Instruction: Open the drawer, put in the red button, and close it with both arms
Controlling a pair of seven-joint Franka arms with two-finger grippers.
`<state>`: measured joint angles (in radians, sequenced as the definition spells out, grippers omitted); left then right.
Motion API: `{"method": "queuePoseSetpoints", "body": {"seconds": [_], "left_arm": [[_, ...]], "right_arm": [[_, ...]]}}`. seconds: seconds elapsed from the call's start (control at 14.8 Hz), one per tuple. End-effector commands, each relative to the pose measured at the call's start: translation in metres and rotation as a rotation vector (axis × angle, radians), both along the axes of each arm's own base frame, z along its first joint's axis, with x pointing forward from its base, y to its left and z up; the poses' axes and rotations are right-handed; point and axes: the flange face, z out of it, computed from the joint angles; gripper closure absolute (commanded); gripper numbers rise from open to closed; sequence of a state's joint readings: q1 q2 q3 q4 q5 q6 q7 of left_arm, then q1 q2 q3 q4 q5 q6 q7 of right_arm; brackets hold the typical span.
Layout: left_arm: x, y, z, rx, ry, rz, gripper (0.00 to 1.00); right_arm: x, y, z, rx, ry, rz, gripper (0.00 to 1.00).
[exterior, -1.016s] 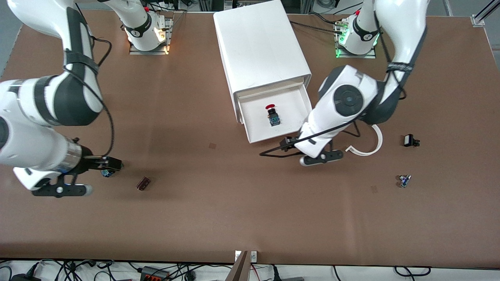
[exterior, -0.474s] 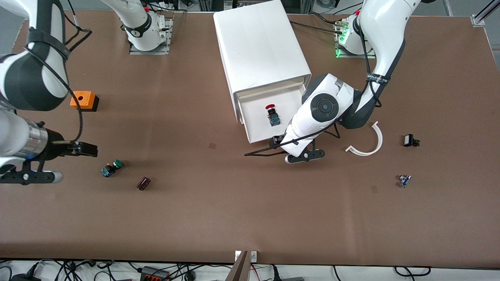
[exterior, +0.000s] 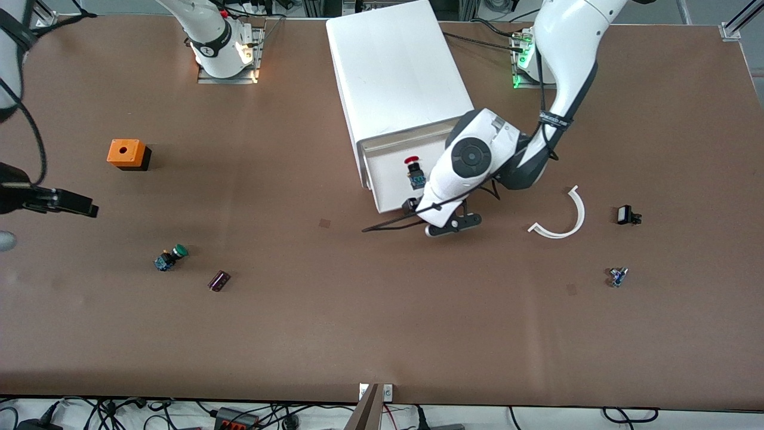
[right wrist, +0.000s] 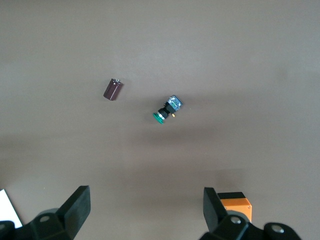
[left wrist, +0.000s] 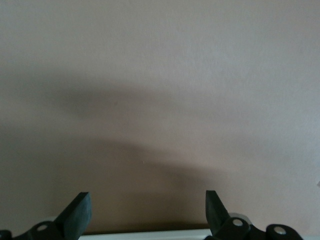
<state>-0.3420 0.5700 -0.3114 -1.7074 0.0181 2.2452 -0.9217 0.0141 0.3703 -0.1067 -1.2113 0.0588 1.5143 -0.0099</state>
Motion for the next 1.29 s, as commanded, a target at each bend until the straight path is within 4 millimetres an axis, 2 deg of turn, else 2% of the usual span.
{"method": "queuePoseSetpoints", "body": {"seconds": [0.0,0.2,0.47,0.61,1.02,1.22], "left_arm": [[-0.033,-0.003,0.016,0.047,0.009,-0.011,0.0],[-0.056,-0.018,0.018,0.081,0.081,-0.063,0.0],[-0.082,-0.031,0.018,0.12,0.157,-0.115,0.0],[-0.088,-0.037,0.019,0.121,0.162,-0.111,0.0],[-0.101,-0.049,0.018,0.128,0.175,-0.107,0.0],[-0.106,-0.052,0.018,0.133,0.187,-0.116,0.0]], "right_arm": [[-0.019,0.005,0.011,0.011,-0.01,0.027,0.0],[-0.029,0.008,0.022,-0.002,-0.015,0.035,0.0],[-0.061,0.014,0.006,-0.035,-0.056,0.054,0.0],[-0.071,0.014,0.001,-0.033,-0.051,0.052,0.0],[-0.08,0.013,-0.008,-0.03,-0.044,0.052,0.0],[-0.094,0.015,-0.01,-0.028,-0.07,0.069,0.0]]}}
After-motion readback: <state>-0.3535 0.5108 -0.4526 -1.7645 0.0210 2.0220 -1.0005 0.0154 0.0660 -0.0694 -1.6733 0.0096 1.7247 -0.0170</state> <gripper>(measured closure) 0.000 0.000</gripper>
